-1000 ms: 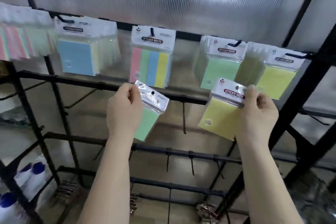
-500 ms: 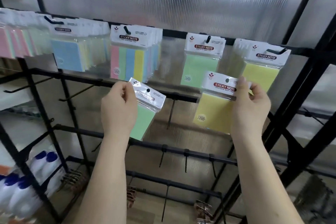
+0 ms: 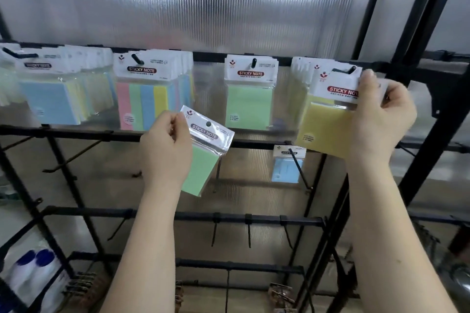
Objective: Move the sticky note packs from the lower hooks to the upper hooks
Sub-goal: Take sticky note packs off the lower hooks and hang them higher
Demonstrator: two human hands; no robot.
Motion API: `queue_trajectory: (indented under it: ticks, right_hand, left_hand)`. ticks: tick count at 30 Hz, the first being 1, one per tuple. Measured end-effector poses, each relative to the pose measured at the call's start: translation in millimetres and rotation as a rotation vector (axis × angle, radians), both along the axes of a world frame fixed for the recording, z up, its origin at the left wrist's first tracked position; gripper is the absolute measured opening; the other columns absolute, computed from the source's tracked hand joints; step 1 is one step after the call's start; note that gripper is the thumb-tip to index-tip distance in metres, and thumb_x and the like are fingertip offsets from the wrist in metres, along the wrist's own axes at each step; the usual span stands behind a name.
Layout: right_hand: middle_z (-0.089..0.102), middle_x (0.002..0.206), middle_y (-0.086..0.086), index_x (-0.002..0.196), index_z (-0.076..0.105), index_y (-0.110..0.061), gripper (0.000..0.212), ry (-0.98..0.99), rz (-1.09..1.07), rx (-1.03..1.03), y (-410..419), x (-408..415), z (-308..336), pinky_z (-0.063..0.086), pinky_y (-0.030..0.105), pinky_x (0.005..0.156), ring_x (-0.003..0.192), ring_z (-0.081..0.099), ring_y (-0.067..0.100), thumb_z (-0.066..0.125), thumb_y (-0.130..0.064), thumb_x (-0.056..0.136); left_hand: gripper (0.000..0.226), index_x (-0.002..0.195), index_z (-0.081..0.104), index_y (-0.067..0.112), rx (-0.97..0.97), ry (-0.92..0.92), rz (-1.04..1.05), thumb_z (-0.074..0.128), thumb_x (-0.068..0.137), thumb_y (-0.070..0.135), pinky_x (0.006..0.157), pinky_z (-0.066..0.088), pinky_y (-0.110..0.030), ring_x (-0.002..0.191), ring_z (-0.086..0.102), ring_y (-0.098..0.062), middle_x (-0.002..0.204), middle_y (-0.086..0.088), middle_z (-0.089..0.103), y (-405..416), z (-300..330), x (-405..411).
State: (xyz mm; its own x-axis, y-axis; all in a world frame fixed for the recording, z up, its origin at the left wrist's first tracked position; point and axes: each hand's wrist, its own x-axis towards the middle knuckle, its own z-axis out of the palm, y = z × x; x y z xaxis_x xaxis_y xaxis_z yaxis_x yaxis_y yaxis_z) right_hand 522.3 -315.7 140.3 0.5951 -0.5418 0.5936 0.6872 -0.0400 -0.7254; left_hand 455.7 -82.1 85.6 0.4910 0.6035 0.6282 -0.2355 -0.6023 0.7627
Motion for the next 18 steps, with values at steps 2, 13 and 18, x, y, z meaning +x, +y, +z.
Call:
queue_trajectory:
  ticks: [2, 13, 18]
  right_hand:
    - [0.049, 0.065, -0.013, 0.064, 0.05, -0.024, 0.028, -0.028, -0.005, -0.003, -4, 6, 9, 0.037, 0.012, 0.061, 0.058, 0.044, -0.005, 0.063, -0.028, 0.089]
    - [0.061, 0.072, 0.003, 0.065, 0.053, -0.021, 0.027, 0.054, -0.066, -0.128, -14, 35, 20, 0.053, 0.045, 0.068, 0.072, 0.064, 0.028, 0.064, -0.036, 0.084]
    - [0.049, 0.063, -0.01, 0.063, 0.049, -0.021, 0.031, 0.111, -0.064, -0.189, -19, 44, 16, 0.034, 0.011, 0.053, 0.054, 0.043, -0.003, 0.062, -0.031, 0.089]
  left_hand:
    - [0.028, 0.072, 0.049, 0.012, -0.003, -0.016, -0.042, 0.046, 0.098, 0.022, 0.046, 0.027, -0.016, 0.049, 0.037, -0.006, 0.054, 0.005, 0.041, -6, 2, 4]
    - [0.028, 0.072, 0.047, 0.012, 0.029, -0.055, -0.109, 0.046, 0.098, 0.022, 0.047, 0.028, -0.014, 0.05, 0.038, -0.003, 0.055, 0.005, 0.041, -26, 11, 16]
    - [0.023, 0.075, 0.05, 0.021, 0.025, -0.071, -0.166, 0.049, 0.098, 0.024, 0.05, 0.032, -0.012, 0.057, 0.048, -0.002, 0.063, 0.01, 0.054, -26, 13, 20]
